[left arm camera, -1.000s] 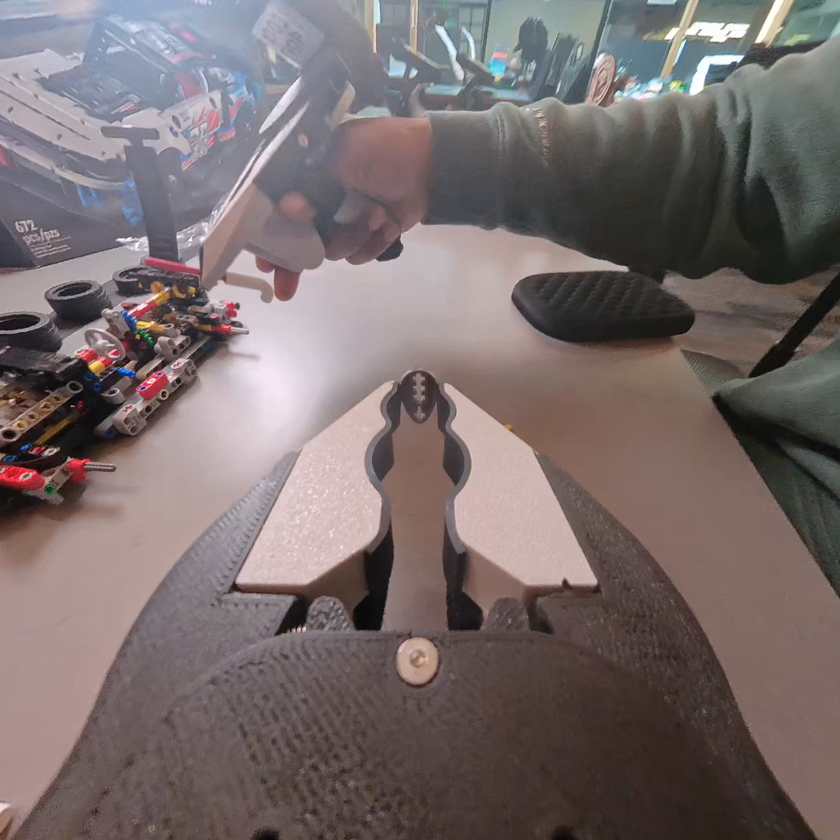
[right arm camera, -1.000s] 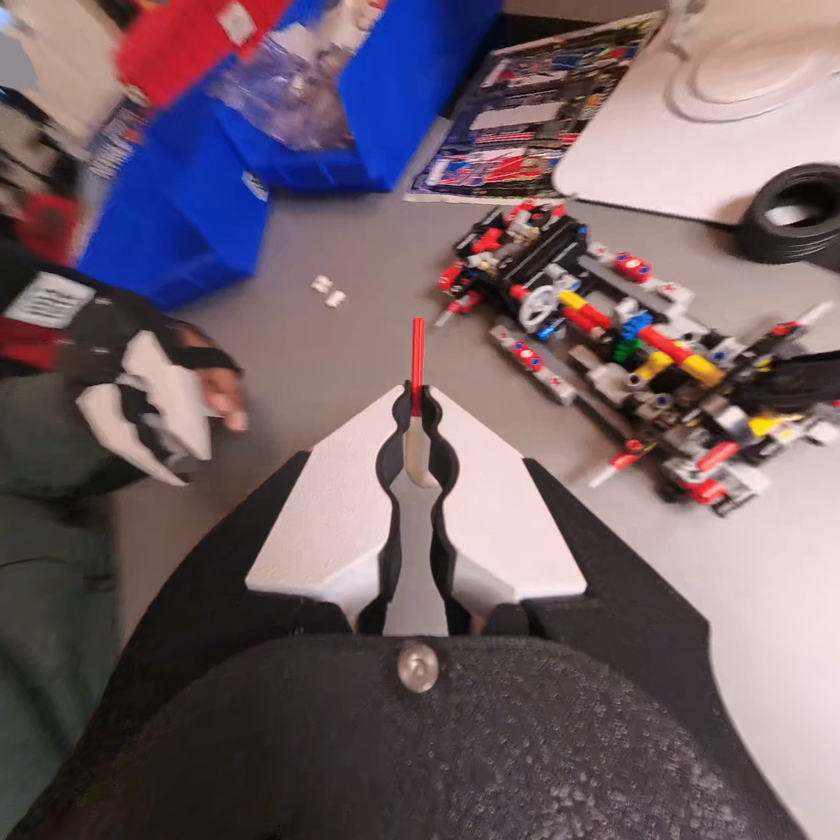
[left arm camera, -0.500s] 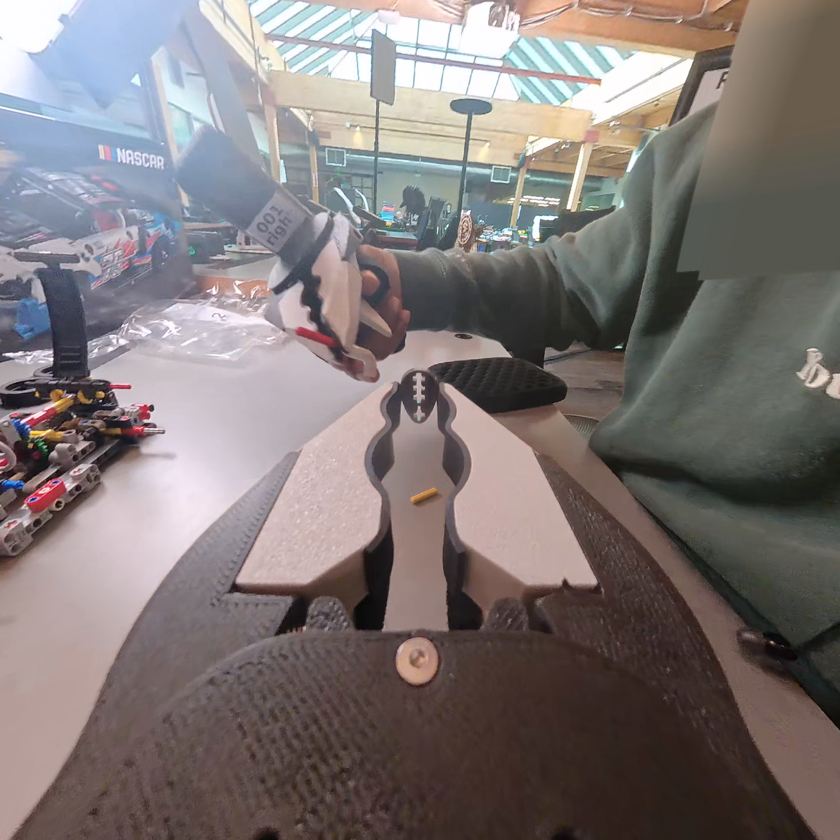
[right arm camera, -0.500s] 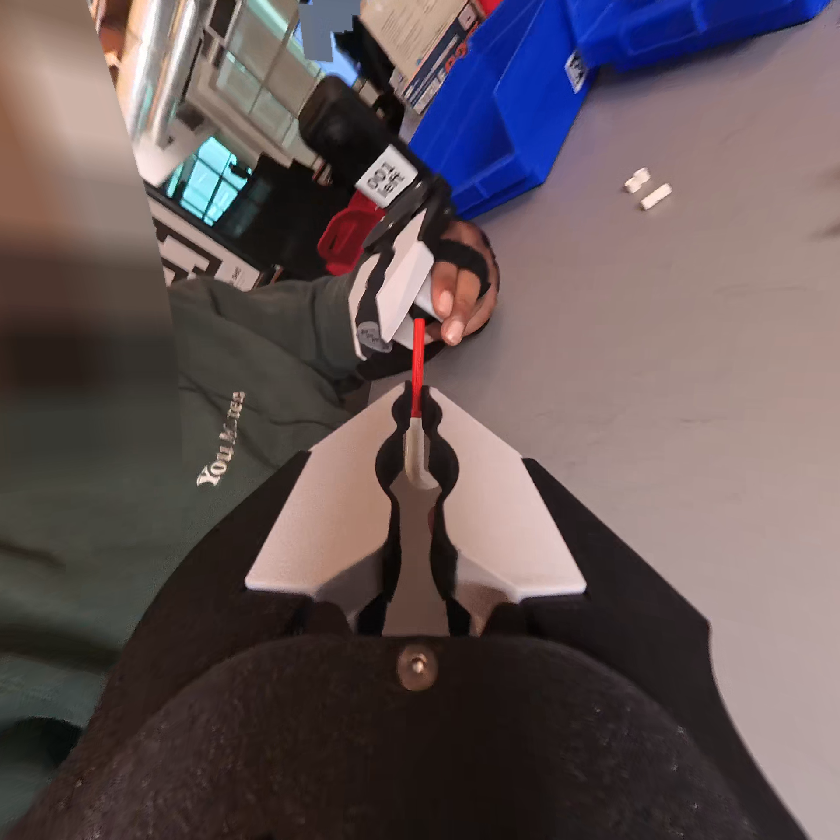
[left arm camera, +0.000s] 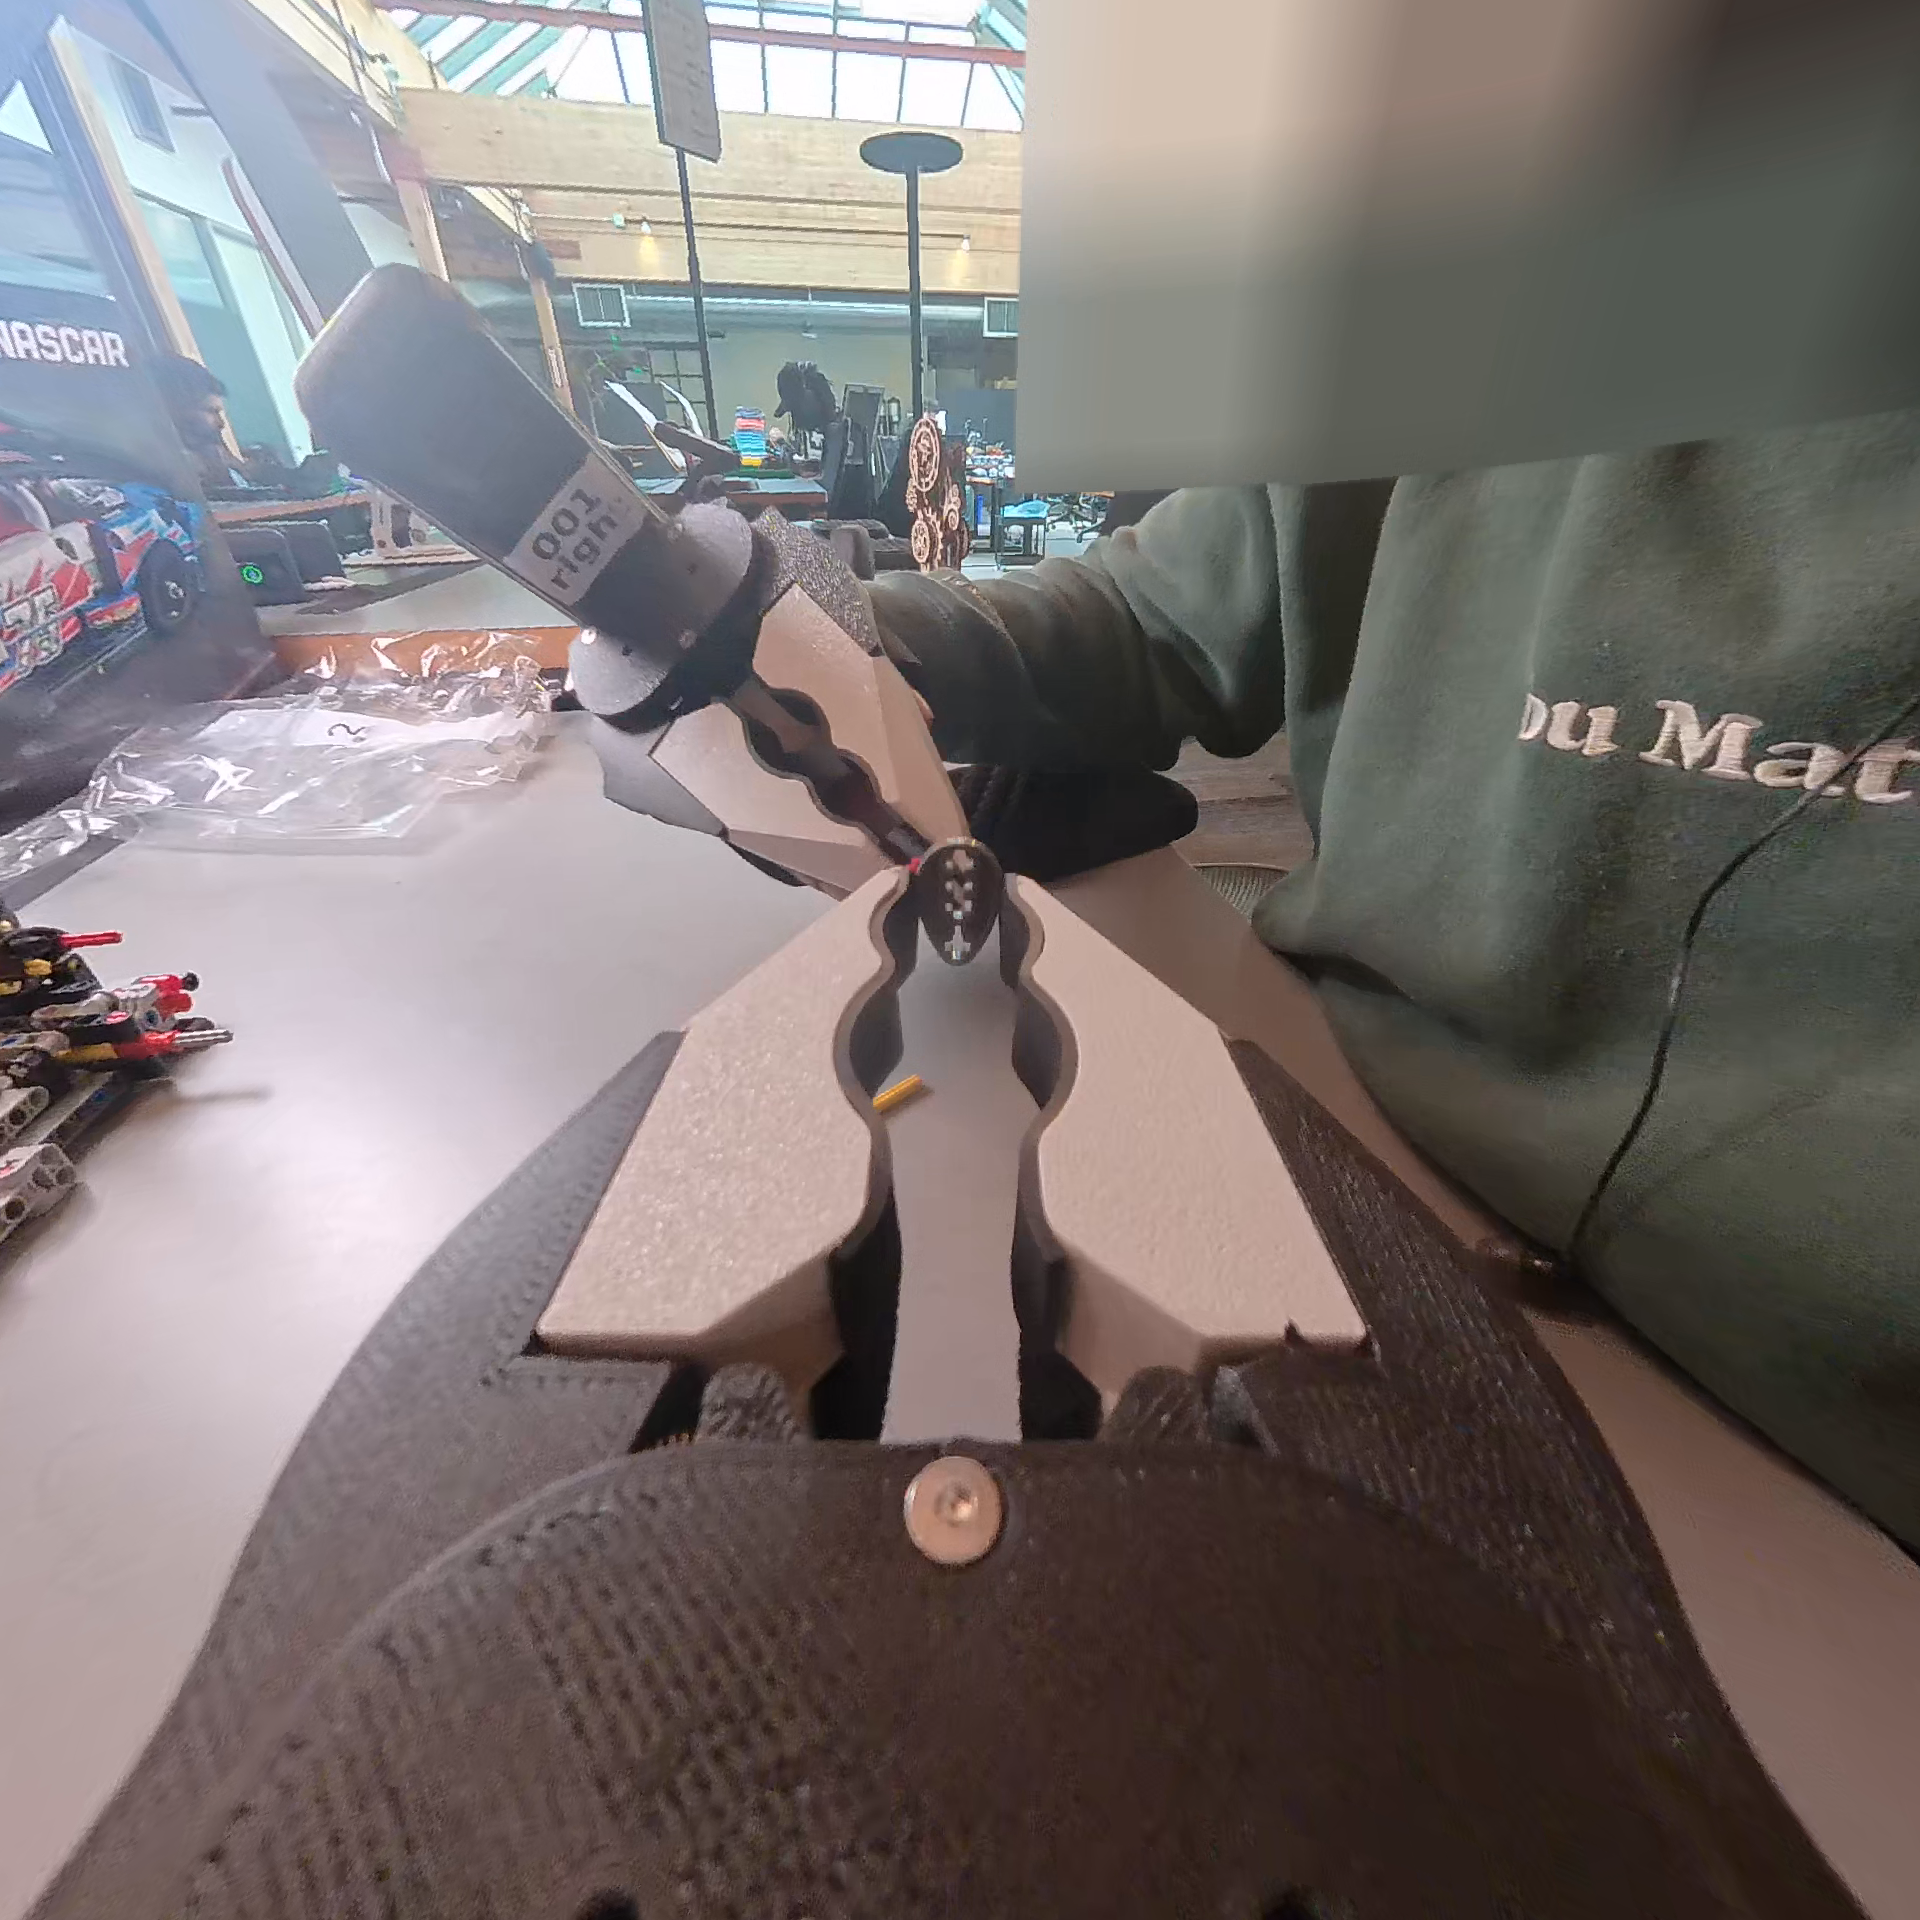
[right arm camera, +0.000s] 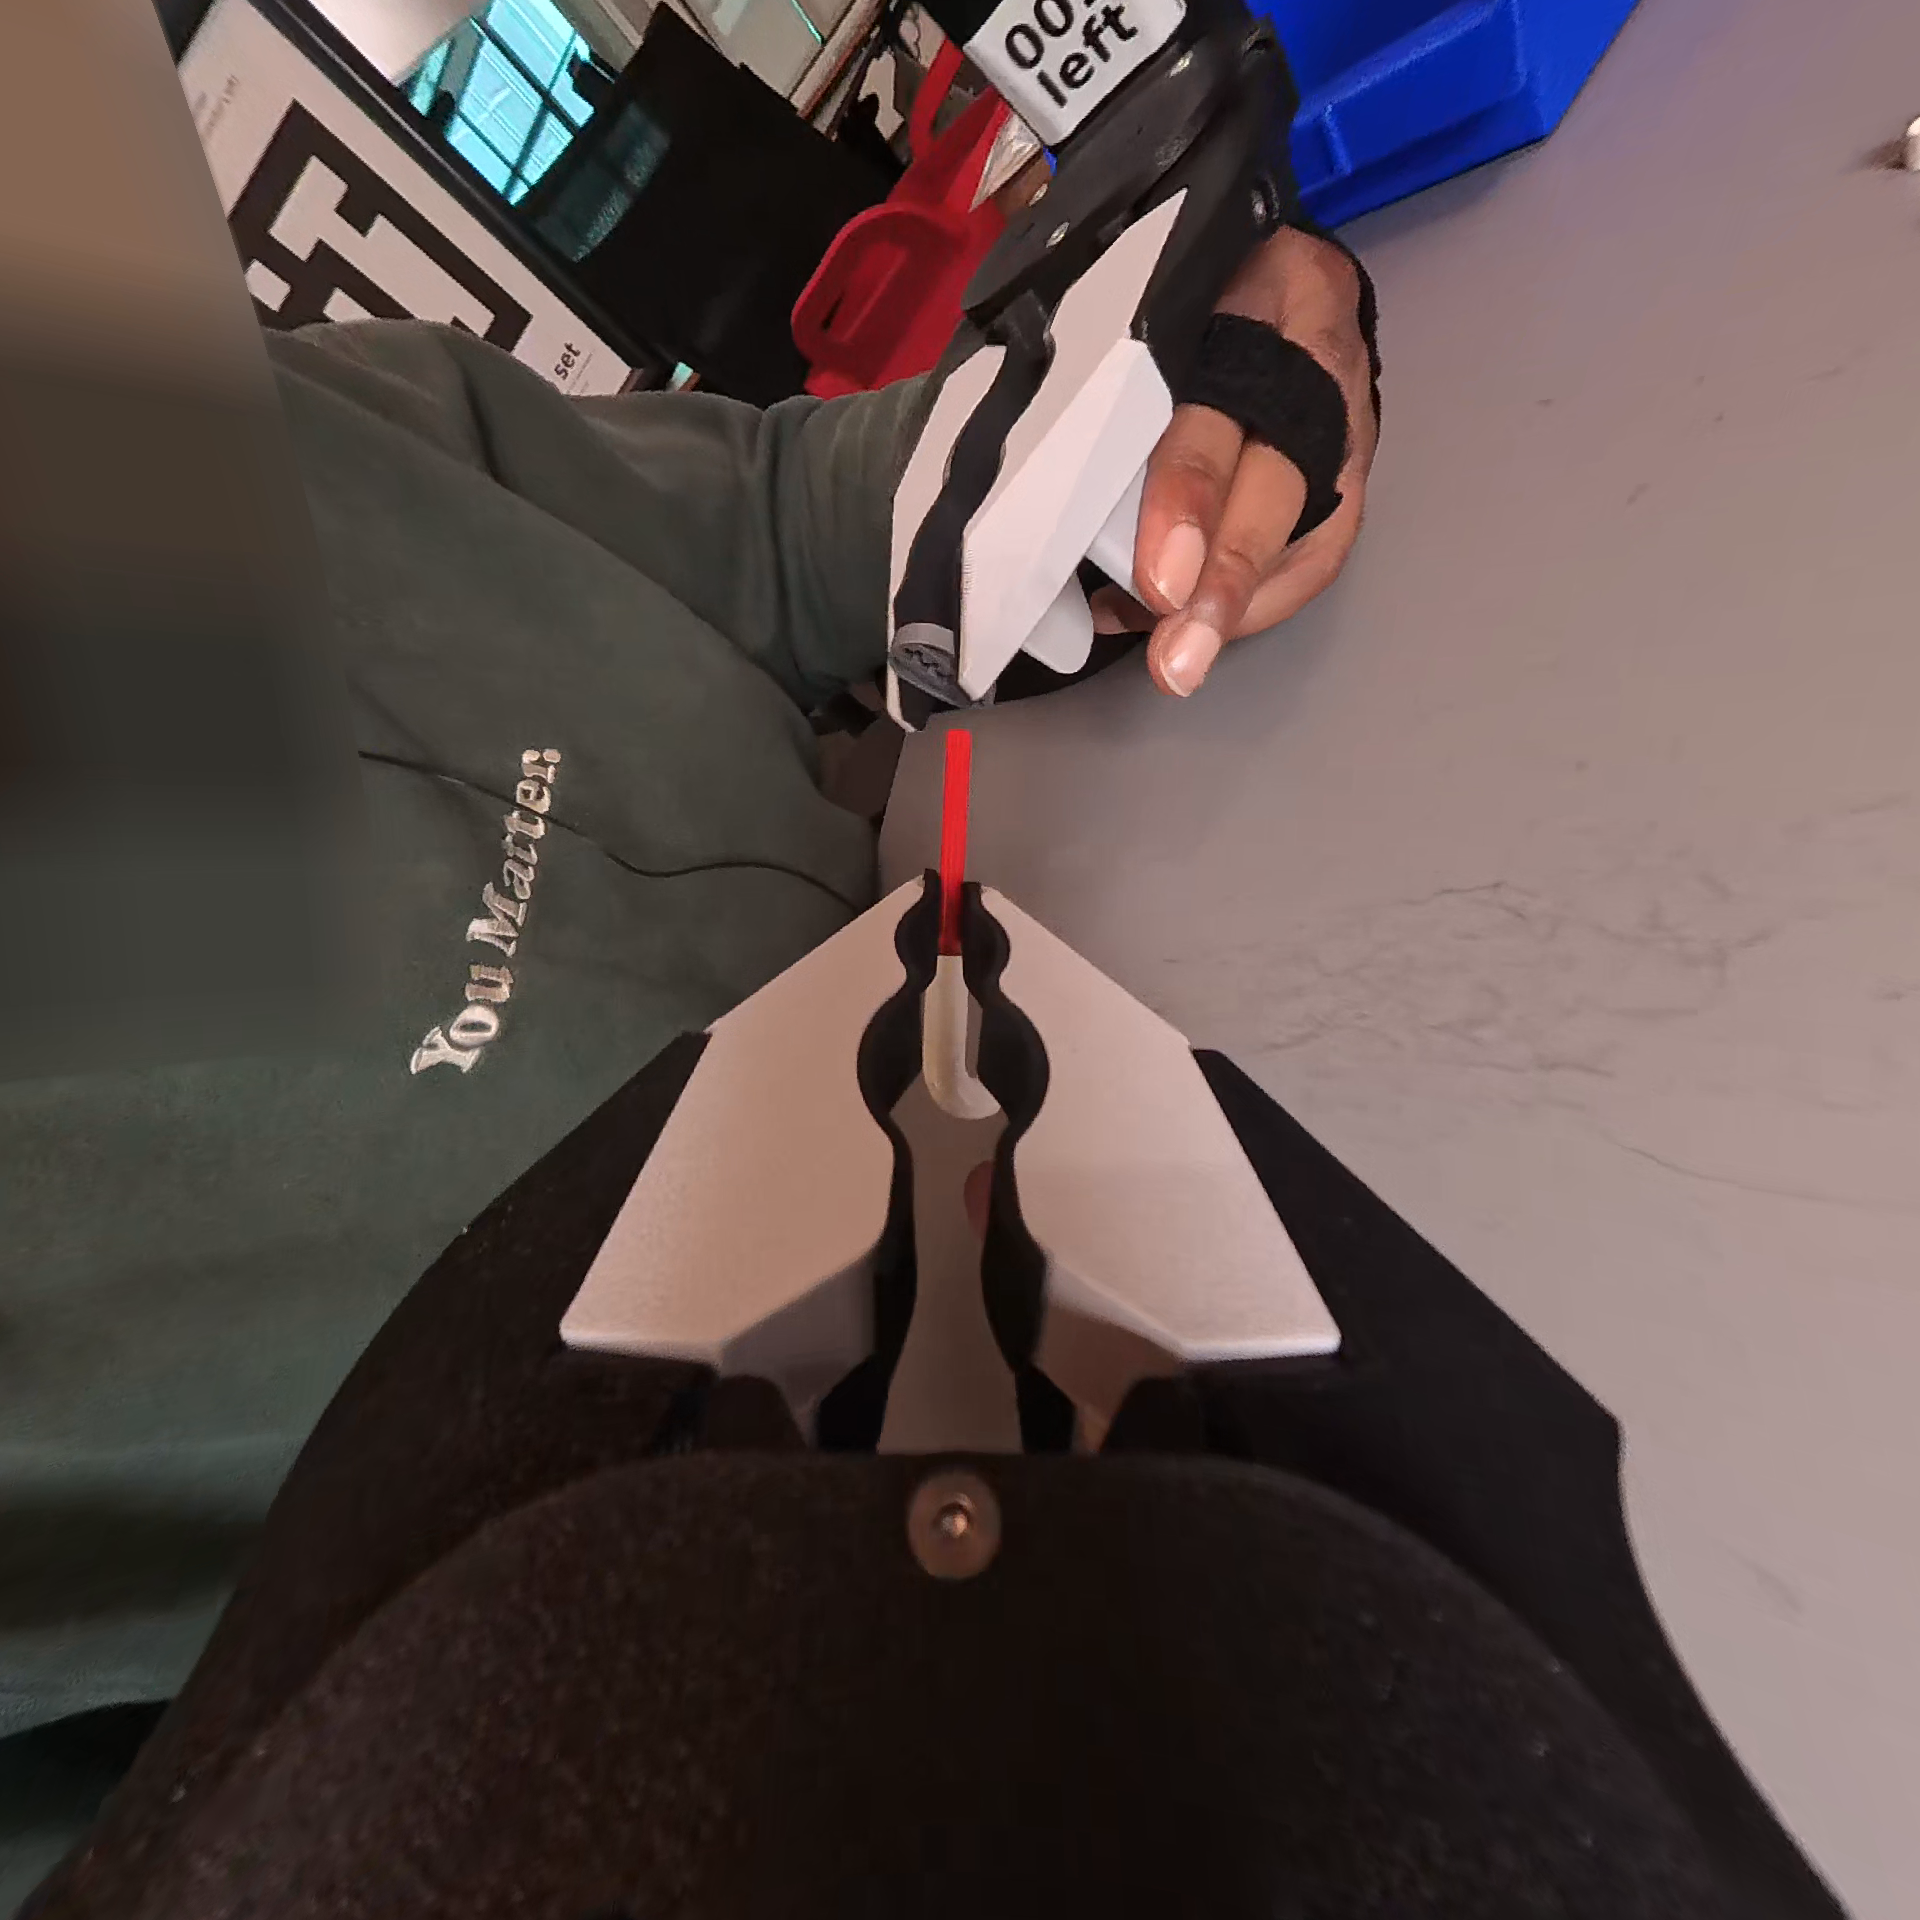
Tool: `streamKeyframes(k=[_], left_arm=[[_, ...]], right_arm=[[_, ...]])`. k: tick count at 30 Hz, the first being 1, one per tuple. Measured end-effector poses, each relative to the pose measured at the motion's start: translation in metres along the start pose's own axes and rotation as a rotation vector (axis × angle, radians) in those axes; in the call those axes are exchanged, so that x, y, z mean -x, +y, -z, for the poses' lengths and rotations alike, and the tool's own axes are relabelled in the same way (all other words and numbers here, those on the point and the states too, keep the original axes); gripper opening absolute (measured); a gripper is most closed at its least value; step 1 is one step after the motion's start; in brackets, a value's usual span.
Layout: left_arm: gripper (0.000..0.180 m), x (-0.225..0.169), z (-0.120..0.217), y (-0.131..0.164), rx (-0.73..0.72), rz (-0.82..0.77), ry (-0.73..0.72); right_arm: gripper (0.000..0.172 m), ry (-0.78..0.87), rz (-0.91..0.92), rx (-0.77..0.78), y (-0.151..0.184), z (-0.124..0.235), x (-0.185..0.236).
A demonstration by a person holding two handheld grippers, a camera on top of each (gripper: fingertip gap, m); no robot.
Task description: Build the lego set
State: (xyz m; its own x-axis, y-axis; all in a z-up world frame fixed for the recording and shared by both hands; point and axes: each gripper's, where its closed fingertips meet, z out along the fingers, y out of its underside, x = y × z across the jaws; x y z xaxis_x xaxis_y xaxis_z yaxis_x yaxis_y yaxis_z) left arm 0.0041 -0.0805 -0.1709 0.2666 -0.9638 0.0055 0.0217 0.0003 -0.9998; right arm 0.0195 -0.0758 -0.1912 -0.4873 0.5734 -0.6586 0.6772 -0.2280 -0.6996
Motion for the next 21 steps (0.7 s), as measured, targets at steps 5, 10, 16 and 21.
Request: streamKeyframes(k=[5,10,16,21], left_arm=[[0.013,0.001,-0.001,0.008,0.018,0.040,0.019],[0.013,0.001,-0.004,0.018,0.050,0.074,0.043],[0.013,0.002,-0.003,0.016,0.035,0.096,0.051],[0.013,-0.001,-0.005,0.017,0.044,0.090,0.059]], right_arm=[[0.000,-0.041,-0.032,0.017,0.008,-0.004,-0.003],[0.000,-0.117,-0.072,0.007,0.011,-0.008,0.000],[0.000,-0.134,-0.086,-0.001,0.011,-0.009,-0.001],[0.000,-0.127,-0.083,-0.004,0.010,-0.010,0.001]])
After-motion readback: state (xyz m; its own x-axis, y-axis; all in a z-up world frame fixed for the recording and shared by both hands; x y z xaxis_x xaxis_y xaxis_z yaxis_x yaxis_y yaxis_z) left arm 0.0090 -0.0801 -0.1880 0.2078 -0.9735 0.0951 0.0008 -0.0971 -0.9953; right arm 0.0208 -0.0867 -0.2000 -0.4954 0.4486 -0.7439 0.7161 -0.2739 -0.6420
